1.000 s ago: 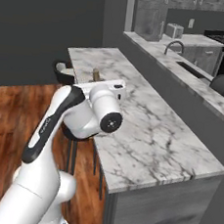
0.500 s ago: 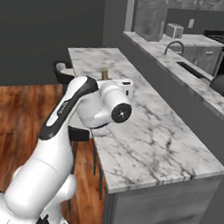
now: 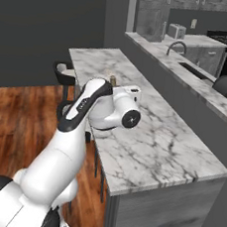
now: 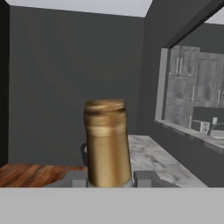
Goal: Get the candle and the wine from the cabinet and move them to the dining counter.
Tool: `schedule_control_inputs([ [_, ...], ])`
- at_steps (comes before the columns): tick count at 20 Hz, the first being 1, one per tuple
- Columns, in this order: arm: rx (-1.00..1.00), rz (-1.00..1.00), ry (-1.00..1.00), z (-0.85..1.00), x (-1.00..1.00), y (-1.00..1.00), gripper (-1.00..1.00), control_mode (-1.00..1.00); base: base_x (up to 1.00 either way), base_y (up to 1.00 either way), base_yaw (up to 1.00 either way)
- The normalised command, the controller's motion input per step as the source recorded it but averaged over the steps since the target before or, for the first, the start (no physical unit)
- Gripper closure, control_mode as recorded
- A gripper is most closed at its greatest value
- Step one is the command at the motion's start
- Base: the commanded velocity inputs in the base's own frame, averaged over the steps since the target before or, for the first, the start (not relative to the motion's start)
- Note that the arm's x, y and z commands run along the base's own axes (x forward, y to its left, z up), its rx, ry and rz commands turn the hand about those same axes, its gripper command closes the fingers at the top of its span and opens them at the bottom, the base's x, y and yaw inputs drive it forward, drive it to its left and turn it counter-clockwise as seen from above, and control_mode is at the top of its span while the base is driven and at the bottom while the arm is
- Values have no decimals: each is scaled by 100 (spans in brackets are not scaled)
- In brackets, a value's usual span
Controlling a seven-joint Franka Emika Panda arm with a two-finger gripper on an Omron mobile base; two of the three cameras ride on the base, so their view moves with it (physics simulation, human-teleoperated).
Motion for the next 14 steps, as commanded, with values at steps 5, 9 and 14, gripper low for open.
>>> schedule_control_inputs([
  [5,0,0,1,-19,22,-7,100,-100,0,0,0],
  [9,0,0,3,-19,26,0,100,-100,0,0,0],
  [14,0,0,3,-31,28,0,100,-100,0,0,0],
])
